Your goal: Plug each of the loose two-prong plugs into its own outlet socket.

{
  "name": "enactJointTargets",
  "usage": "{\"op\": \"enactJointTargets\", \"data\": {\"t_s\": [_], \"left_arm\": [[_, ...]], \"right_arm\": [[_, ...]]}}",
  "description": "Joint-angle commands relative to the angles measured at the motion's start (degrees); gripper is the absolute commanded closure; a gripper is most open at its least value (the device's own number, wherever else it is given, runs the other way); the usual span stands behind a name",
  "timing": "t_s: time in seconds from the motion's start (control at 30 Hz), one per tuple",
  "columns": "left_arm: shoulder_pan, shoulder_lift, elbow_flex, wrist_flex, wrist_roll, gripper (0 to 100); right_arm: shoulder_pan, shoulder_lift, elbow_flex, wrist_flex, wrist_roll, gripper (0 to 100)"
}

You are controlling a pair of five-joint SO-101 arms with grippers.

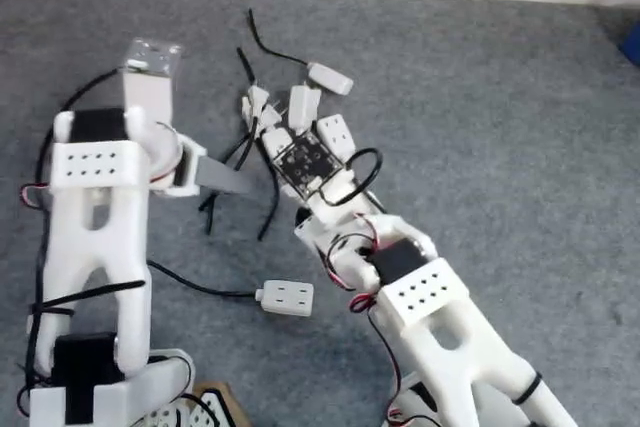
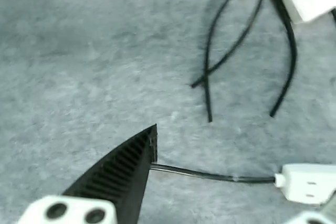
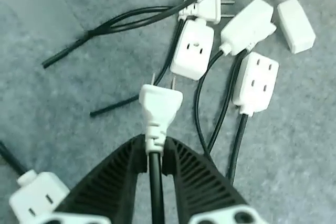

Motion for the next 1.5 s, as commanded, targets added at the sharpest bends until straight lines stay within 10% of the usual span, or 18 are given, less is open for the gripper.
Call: {"op": "enactJointTargets", "data": {"t_s": [0.0, 1.47], "left_arm": [[2.59, -0.22, 1.45, 0.18, 0.53, 49], [-10.42, -0.22, 4.0, -4.4, -1.85, 49]], "right_arm": [[-1.89, -2.24, -0.48, 1.1, -0.35, 99.2], [-2.51, 33.63, -23.78, 28.97, 5.01, 86.1]]}}
